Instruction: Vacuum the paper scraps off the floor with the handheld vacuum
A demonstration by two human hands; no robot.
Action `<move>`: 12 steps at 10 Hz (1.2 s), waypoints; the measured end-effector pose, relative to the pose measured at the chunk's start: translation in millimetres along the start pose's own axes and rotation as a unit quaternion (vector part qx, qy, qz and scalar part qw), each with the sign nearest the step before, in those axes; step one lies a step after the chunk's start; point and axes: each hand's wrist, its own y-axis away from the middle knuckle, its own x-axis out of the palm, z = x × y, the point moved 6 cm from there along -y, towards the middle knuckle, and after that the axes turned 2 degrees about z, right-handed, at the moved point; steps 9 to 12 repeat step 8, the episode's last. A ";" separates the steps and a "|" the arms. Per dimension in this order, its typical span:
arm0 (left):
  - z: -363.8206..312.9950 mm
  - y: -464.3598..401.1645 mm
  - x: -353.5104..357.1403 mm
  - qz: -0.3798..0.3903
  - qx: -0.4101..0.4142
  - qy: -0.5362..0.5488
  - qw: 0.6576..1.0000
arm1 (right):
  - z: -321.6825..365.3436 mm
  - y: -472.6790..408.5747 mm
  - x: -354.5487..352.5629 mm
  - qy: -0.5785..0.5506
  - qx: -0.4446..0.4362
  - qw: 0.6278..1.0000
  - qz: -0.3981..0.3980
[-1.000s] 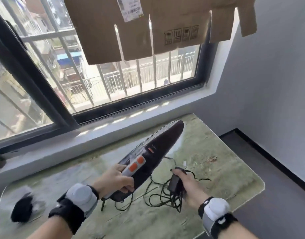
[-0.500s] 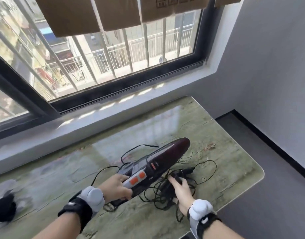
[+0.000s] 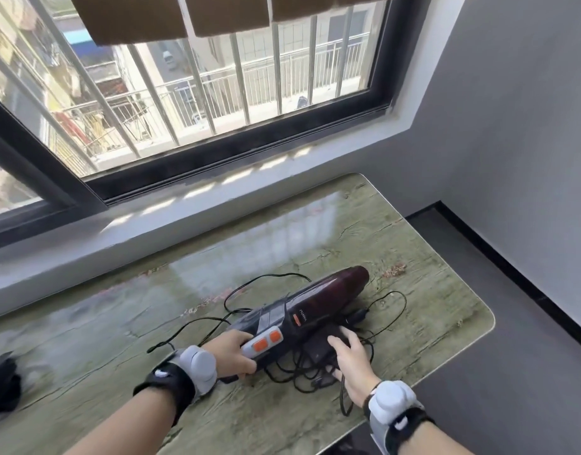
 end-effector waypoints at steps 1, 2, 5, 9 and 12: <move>-5.3 1.0 -2.5 -0.037 0.018 -0.084 0.996 | 1.9 -2.7 -8.2 0.037 -0.018 0.999 -0.030; -3.6 7.5 -0.4 -0.085 0.020 -0.115 0.990 | 9.4 3.5 -16.1 0.088 -0.046 0.993 -0.067; 0.2 22.4 9.1 -0.205 0.028 -0.099 0.973 | 35.3 42.0 -23.3 0.204 -0.066 0.975 -0.065; -19.8 59.8 15.6 -0.308 -0.012 -0.174 0.935 | 62.7 71.2 -33.8 0.177 -0.045 0.983 0.032; -19.8 59.8 15.6 -0.308 -0.012 -0.174 0.935 | 62.7 71.2 -33.8 0.177 -0.045 0.983 0.032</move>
